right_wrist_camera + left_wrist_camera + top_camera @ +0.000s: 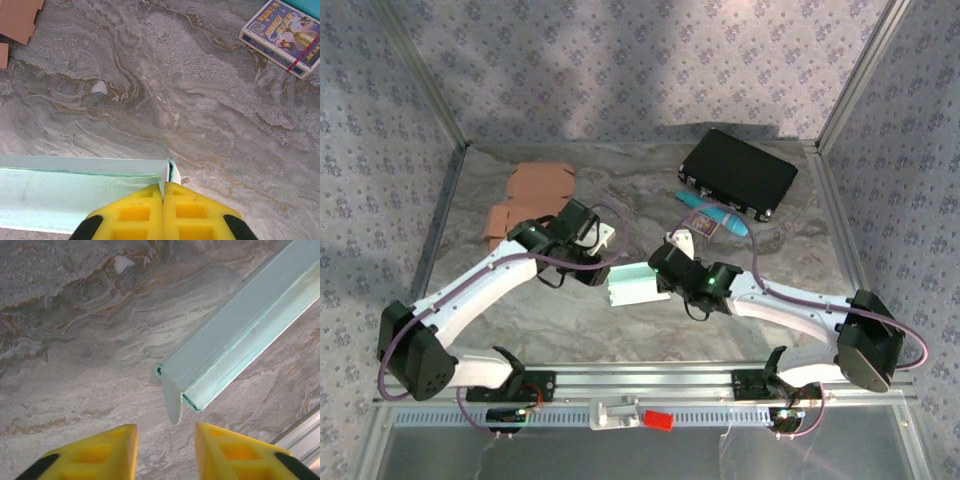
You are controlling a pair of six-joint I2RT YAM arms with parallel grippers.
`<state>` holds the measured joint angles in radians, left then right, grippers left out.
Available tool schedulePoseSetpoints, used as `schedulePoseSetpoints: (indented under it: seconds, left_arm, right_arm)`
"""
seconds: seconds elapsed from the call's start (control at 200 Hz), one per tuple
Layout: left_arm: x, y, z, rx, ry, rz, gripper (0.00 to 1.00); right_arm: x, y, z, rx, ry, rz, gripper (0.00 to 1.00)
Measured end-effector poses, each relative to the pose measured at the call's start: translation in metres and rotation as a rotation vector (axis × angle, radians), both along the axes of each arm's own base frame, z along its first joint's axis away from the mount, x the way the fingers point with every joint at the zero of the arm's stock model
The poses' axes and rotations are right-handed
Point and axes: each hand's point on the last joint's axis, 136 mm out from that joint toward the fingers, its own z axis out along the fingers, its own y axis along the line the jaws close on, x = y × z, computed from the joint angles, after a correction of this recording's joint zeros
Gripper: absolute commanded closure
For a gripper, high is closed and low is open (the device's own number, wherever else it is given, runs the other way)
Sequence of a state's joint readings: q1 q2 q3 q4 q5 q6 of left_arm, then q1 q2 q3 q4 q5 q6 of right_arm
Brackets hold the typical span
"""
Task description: Fold the paper box
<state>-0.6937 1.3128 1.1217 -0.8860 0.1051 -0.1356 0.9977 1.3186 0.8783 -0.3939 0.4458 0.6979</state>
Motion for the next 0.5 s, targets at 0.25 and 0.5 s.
schedulePoseSetpoints:
  seconds: [0.25,0.5]
  left_arm:
    - [0.002,0.000,-0.020,0.044,0.061,0.027,0.76]
    - [0.003,-0.002,-0.019,0.038,0.068,0.051,0.67]
  right_arm:
    - [-0.001,-0.001,0.000,-0.006,0.003,0.001,1.00]
    - [-0.001,-0.002,0.000,-0.013,0.003,-0.003,1.00]
